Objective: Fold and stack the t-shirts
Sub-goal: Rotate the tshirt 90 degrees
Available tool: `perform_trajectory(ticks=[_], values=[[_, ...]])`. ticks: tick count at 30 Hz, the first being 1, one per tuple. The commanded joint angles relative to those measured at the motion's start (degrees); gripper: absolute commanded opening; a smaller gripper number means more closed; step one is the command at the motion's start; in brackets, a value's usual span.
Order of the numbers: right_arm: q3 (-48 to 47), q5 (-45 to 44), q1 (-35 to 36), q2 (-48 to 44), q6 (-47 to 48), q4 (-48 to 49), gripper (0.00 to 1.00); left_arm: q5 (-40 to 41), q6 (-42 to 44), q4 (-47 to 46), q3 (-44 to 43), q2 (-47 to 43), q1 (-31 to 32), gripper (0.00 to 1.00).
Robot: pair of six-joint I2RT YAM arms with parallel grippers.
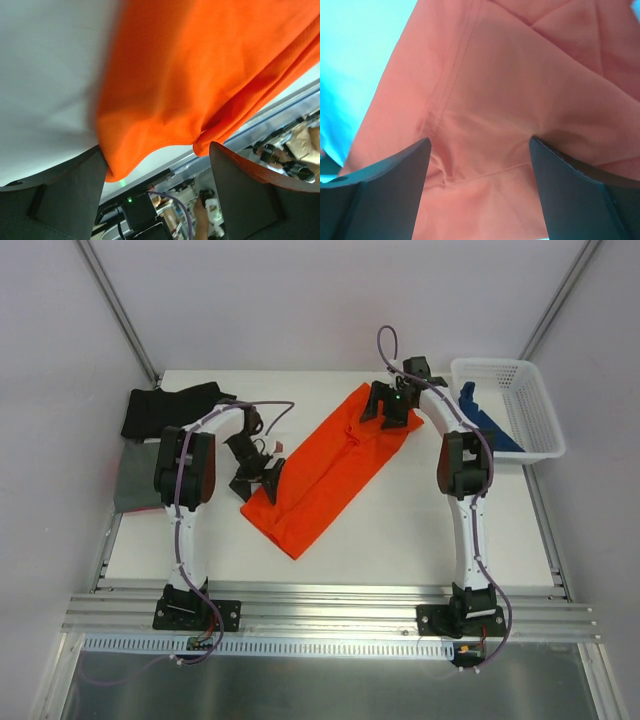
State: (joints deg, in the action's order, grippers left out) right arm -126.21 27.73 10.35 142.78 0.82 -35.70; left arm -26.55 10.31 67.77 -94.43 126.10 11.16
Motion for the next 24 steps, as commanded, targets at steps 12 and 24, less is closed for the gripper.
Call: perform_trajectory(ticks=[12, 24], values=[[-11.7, 3.0, 6.0, 2.6, -5.6, 7.8, 0.84, -2.2, 1.3, 2.8, 5.2, -8.4, 11.3, 0.82], [5.9, 3.4, 0.4, -15.4, -2.7, 3.1, 0.84, -1.8, 2.8, 3.2, 5.3, -8.4, 8.4, 0.83]])
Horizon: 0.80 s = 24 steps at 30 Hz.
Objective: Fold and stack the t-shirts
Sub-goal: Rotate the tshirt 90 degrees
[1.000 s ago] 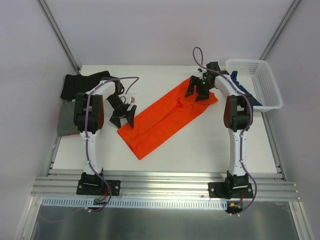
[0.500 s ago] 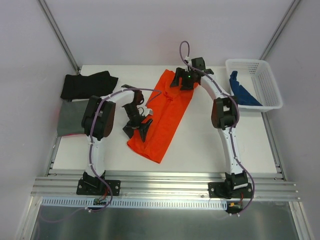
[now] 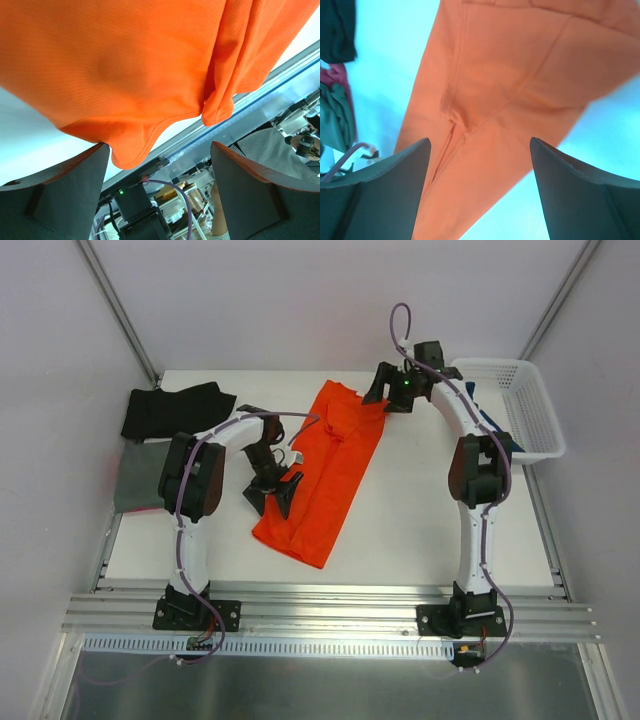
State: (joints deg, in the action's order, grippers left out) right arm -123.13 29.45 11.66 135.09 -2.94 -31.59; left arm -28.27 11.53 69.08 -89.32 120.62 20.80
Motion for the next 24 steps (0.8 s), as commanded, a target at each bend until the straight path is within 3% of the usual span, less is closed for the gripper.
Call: perform_trajectory(ticks=[1, 15, 24], values=[[3.6, 1.8, -0.9, -8.2, 1.4, -1.3, 0.84, 0.1, 1.6, 1.8, 0.4, -2.9, -1.4, 0.83], [11.4, 0.9, 1.1, -4.8, 2.6, -3.2, 0.85, 0.3, 3.1, 4.5, -1.4, -1.8, -1.8, 0.84], [10.9, 0.1, 0.4, -2.5, 4.1, -4.3, 0.85, -1.0, 3.1, 6.0, -2.8, -0.6, -2.9, 0.84]])
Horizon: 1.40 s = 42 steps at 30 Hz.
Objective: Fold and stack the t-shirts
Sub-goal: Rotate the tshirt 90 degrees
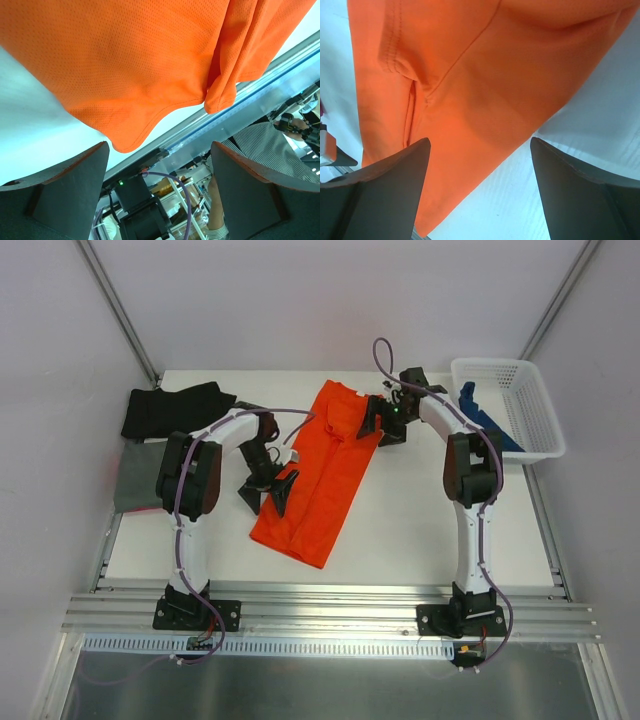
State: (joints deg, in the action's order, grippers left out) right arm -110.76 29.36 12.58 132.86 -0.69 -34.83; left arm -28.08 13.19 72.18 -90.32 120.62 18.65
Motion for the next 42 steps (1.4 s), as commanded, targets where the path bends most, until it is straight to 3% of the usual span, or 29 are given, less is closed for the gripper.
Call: perform_trajectory(ticks=[1, 8, 17, 31, 42], values=[[-1.3, 0.2, -0.7, -0.4, 1.9, -1.0, 0.86, -1.4, 1.4, 3.0, -1.9, -0.2, -0.7, 0.84], [-2.3, -1.1, -1.4, 1.5, 3.0, -0.8, 0.86, -2.3, 0.6, 3.0, -3.1, 1.3, -0.6, 0.83], [-13.9, -0.7, -1.4, 10.0, 0.9, 0.4, 0.86, -3.6, 0.2, 3.0, -2.2, 3.5, 2.0, 0.83], [-21.7, 0.8, 0.3, 15.1, -3.8, 4.3, 0.86, 0.9, 0.6, 2.6, 0.6, 2.2, 1.8, 0.84], [-24.8, 1.0, 0.8, 17.6, -4.9, 5.9, 0.86, -0.8, 0.5, 3.1, -3.6, 7.3, 4.9, 0.83]])
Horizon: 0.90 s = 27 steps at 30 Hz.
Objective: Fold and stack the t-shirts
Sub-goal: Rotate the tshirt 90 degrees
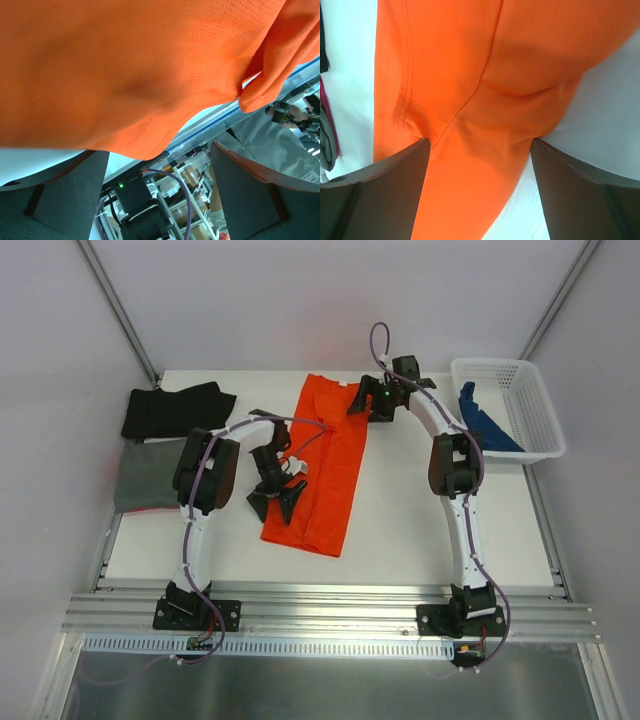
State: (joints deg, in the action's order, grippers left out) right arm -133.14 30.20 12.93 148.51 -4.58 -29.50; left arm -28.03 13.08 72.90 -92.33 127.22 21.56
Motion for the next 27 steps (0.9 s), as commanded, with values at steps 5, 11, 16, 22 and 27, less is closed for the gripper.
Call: perform_trajectory(ticks=[5, 11, 16, 22, 27], values=[[-4.1, 0.2, 0.5, 3.2, -1.7, 1.5, 0.86, -2.0, 0.5, 2.4, -2.4, 2.3, 5.0, 0.82], [-4.6, 0.6, 0.5, 3.8, -2.1, 1.9, 0.86, -2.6, 0.4, 2.7, -4.3, 3.3, 8.6, 0.82], [-4.8, 0.7, 0.6, 3.7, -2.3, 2.1, 0.86, -3.2, 0.3, 2.6, -4.7, 3.4, 10.1, 0.83], [-4.8, 0.7, 0.9, 2.7, -1.4, 0.6, 0.86, -2.5, 0.2, 2.6, -6.1, 3.2, 11.6, 0.83], [4.1, -3.4, -0.8, -6.3, 2.5, -3.4, 0.90, 1.6, 1.1, 1.4, -6.9, -7.1, 11.3, 0.96]])
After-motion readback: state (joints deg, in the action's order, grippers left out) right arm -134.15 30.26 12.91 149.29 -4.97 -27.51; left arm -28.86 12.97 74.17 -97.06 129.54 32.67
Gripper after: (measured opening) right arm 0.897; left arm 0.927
